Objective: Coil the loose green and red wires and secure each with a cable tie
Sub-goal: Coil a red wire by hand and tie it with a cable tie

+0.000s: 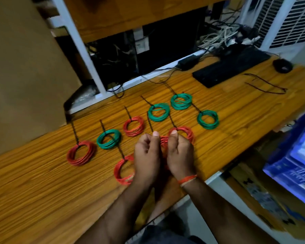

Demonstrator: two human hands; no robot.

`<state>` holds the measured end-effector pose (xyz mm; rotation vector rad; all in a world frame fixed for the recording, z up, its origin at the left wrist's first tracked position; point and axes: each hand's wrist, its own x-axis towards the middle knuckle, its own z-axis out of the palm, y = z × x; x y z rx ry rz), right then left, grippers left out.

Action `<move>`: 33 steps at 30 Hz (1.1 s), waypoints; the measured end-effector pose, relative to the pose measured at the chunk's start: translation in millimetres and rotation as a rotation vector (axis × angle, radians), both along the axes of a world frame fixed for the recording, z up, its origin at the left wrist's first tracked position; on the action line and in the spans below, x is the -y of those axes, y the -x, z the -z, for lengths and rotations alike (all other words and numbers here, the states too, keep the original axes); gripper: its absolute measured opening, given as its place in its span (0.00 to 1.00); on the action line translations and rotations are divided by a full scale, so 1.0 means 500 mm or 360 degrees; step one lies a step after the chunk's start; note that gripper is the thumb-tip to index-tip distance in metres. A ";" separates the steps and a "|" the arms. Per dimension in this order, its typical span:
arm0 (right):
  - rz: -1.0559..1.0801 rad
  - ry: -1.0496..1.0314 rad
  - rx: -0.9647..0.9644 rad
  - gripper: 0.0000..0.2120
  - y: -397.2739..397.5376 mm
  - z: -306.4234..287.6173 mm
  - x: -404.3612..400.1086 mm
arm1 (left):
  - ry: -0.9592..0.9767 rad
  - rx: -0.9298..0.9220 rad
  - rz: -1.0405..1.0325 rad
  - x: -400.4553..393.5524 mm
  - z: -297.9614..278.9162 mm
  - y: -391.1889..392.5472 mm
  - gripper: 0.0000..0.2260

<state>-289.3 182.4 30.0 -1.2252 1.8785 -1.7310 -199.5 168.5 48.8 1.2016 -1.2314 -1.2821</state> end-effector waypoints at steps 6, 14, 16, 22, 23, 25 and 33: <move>0.0150 -0.0058 0.0211 0.21 0.128 0.001 0.017 | 0.0063 0.0000 0.0178 0.029 -0.005 0.130 0.19; 0.0389 -0.0102 0.0222 0.24 0.195 -0.003 0.019 | 0.0056 -0.0044 0.0267 0.060 -0.004 0.212 0.08; 0.0456 -0.0104 0.0205 0.25 0.211 -0.003 0.015 | 0.0062 -0.0052 0.0321 0.067 0.003 0.235 0.09; 0.0533 -0.0291 0.0111 0.27 0.286 0.004 0.009 | 0.0077 0.0078 0.0395 0.072 0.031 0.312 0.12; 0.0516 -0.0292 0.0125 0.27 0.299 0.004 0.016 | 0.0069 0.0067 0.0401 0.077 0.030 0.324 0.12; 0.0471 -0.0255 0.0156 0.27 0.330 0.002 0.033 | 0.0019 0.0033 0.0418 0.094 0.029 0.353 0.12; -0.0003 -0.0382 0.0473 0.28 0.570 0.003 0.061 | 0.0063 0.0247 0.0360 0.151 0.042 0.552 0.16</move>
